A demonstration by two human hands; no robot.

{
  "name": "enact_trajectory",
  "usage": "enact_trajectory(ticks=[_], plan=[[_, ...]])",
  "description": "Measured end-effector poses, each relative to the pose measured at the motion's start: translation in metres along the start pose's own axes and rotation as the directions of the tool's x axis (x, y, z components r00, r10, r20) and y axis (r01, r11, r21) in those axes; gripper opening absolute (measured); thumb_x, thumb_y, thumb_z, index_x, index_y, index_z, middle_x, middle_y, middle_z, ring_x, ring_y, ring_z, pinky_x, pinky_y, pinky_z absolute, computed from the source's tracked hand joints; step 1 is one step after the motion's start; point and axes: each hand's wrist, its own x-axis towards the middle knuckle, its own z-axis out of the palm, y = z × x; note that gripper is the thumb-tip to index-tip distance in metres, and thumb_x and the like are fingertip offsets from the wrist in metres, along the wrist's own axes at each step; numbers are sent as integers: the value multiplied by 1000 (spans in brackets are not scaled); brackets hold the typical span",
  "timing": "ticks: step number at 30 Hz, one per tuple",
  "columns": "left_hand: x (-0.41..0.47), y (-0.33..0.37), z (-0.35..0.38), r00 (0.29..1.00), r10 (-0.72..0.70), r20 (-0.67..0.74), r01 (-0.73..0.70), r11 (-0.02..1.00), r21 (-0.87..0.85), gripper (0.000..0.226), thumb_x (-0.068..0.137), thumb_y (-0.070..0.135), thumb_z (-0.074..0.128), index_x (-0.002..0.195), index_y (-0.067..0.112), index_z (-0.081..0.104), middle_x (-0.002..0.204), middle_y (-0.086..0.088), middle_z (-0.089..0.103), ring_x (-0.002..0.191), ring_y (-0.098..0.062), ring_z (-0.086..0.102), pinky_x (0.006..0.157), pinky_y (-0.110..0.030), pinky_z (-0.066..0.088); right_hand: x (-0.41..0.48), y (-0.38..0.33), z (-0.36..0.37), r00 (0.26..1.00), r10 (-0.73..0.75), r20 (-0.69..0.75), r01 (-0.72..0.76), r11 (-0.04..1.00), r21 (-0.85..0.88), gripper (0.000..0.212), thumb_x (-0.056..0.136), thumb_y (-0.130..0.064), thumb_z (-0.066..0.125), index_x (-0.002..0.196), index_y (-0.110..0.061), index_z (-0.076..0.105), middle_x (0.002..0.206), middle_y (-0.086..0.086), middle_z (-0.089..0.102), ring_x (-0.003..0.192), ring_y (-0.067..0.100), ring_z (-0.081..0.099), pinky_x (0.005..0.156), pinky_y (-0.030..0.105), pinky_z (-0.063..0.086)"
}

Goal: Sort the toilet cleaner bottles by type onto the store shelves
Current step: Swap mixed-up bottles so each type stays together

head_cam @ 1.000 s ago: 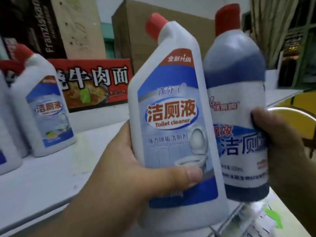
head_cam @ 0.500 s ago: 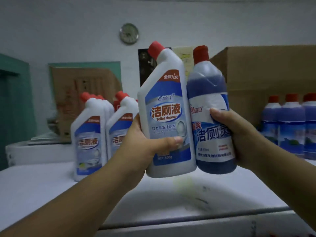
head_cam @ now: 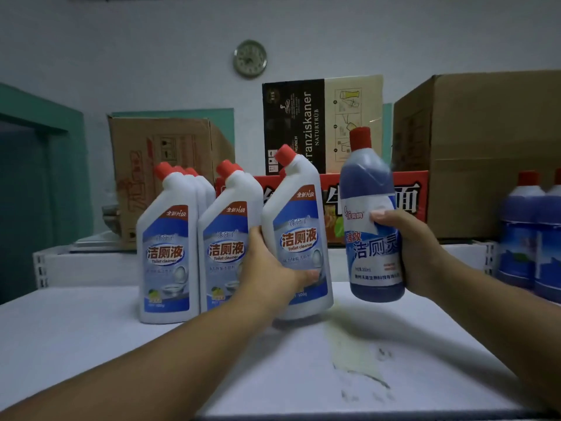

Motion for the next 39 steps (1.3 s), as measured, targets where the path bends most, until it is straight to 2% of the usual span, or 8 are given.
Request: enact_trajectory(ticks=[9,13,16,22,24,26,30,39], plan=[[-6,-11,6,993,107,57,-115,980,160,78,64,16,86,116,37,31,94,24,47,83,4,46,71,-15,42,6,22,-10,999,36,21,-38,993,113,35,61,-31,57,94,-18,61,73,4,72,61,21,69,59,35,58],[-6,-13,6,977,213,-9,-193,899,394,121,64,24,87,146,40,0,144,13,22,133,-10,28,107,-39,39,4,27,-13,998,62,33,-65,991,119,38,60,-31,57,95,-16,61,72,6,72,60,21,69,55,34,58],[-12,-10,3,902,423,81,-392,730,560,123,73,25,81,146,40,-17,141,32,-8,142,-10,4,114,-45,32,4,28,-14,999,45,28,-48,992,114,35,61,-31,57,92,-18,61,70,4,72,60,20,69,57,34,58],[-16,-9,-1,732,654,191,-618,520,589,91,81,35,69,150,31,10,151,18,1,143,-7,-3,117,-42,25,3,14,-10,999,32,-34,-31,999,40,44,63,-54,62,94,-23,59,68,-3,73,61,15,71,56,31,56],[-24,3,-4,672,711,206,-729,588,351,68,80,39,64,139,35,30,144,19,28,137,8,21,109,-13,31,0,4,-12,997,31,-73,-31,1000,6,47,58,-57,55,92,-25,59,66,-6,73,61,14,71,57,31,56],[-32,21,-2,736,622,268,-666,737,117,55,81,37,67,123,50,33,126,35,39,120,20,37,87,6,33,-6,-10,-16,995,29,-91,-32,999,-29,50,56,-58,53,93,-25,59,68,-6,74,62,15,71,61,34,55],[-28,36,24,796,342,500,-353,933,-74,45,84,33,66,115,48,37,114,27,50,111,3,50,93,-20,40,-34,-35,-29,988,-4,-152,-19,988,-153,53,59,-58,53,98,-22,60,74,-3,74,68,16,71,63,32,54],[-53,52,99,530,132,838,-94,991,-97,65,59,40,79,116,38,48,120,11,58,114,-12,56,102,-41,47,-119,-72,-89,885,-81,-459,-67,952,-297,61,57,-56,54,107,-20,56,93,5,73,85,25,71,77,41,56]])
